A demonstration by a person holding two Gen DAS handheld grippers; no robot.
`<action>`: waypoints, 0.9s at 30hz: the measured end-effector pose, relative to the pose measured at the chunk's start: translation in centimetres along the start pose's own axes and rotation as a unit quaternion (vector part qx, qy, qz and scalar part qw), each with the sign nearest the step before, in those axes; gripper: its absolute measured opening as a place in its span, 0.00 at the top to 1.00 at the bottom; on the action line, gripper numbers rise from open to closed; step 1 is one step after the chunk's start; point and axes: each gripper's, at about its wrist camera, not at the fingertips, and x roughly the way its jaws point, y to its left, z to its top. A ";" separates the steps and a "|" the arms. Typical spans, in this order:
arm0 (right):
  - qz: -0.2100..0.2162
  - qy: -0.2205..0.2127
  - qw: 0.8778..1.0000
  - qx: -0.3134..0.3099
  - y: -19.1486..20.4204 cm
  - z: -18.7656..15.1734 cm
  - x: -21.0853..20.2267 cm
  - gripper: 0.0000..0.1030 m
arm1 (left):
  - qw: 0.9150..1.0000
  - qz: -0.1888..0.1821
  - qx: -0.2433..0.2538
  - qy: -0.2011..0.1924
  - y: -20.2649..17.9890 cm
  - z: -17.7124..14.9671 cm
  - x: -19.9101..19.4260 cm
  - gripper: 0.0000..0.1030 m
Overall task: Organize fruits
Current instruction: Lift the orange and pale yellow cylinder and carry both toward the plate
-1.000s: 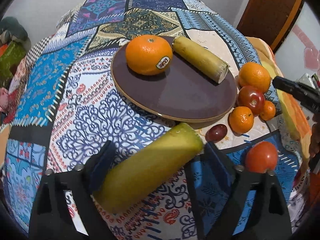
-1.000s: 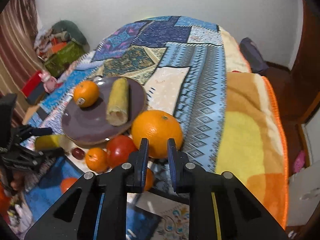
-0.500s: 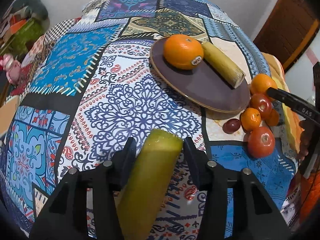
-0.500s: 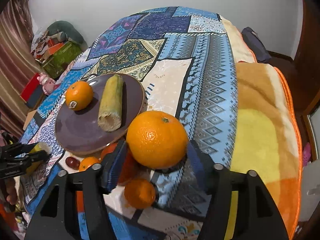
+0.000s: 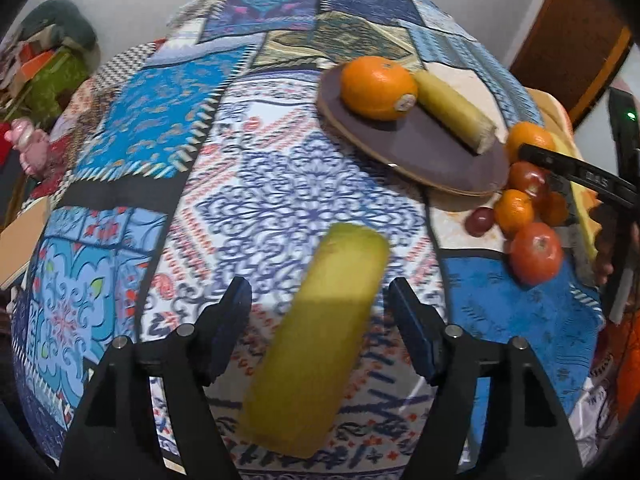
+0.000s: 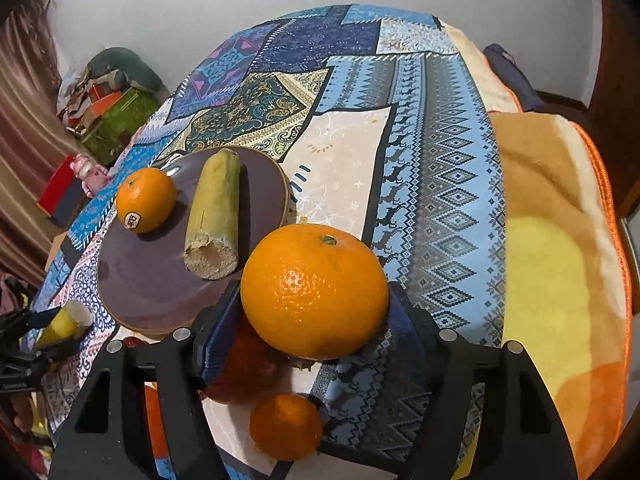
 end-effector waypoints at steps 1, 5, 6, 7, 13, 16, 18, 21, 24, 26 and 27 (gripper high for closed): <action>-0.003 -0.002 1.000 0.001 0.0 -0.1 -0.2 0.36 | 1.000 -0.002 -0.006 -0.005 0.4 -0.2 -0.1 0.33; -0.008 -0.010 1.000 0.003 0.1 -0.4 -0.9 0.36 | 1.000 0.011 -0.015 -0.009 0.8 -0.4 -0.1 0.57; -0.009 -0.012 1.000 0.004 0.1 -0.5 -1.1 0.36 | 1.000 0.023 -0.012 -0.008 0.8 -0.4 0.0 0.61; -0.009 -0.013 1.000 0.004 0.1 -0.5 -1.3 0.36 | 0.999 0.030 -0.010 -0.007 0.7 -0.4 0.0 0.62; -0.014 -0.027 1.000 -0.009 0.6 -0.7 -2.7 0.36 | 1.000 0.020 0.002 0.004 0.6 -0.7 -0.3 0.64; -0.017 -0.034 0.999 -0.018 1.1 -0.7 -3.2 0.36 | 1.000 0.014 0.011 0.006 0.4 -1.1 -0.4 0.63; -0.018 -0.039 0.999 -0.020 1.4 -0.7 -3.5 0.36 | 1.000 0.008 0.005 0.009 0.5 -0.9 -0.3 0.63; -0.009 -0.044 0.999 -0.017 1.7 -0.7 -4.0 0.36 | 1.000 0.005 -0.006 0.012 0.6 -0.1 0.3 0.63; -0.004 -0.051 0.998 -0.020 2.2 -0.6 -4.5 0.36 | 1.000 0.012 -0.013 0.013 0.2 0.6 0.4 0.64; -0.002 -0.055 0.998 -0.022 2.4 -0.6 -4.9 0.36 | 1.000 0.012 -0.013 0.009 -0.2 0.7 0.3 0.64; -0.001 -0.057 0.998 -0.023 2.5 -0.5 -5.1 0.36 | 1.000 0.008 -0.016 0.005 -0.5 0.8 0.0 0.64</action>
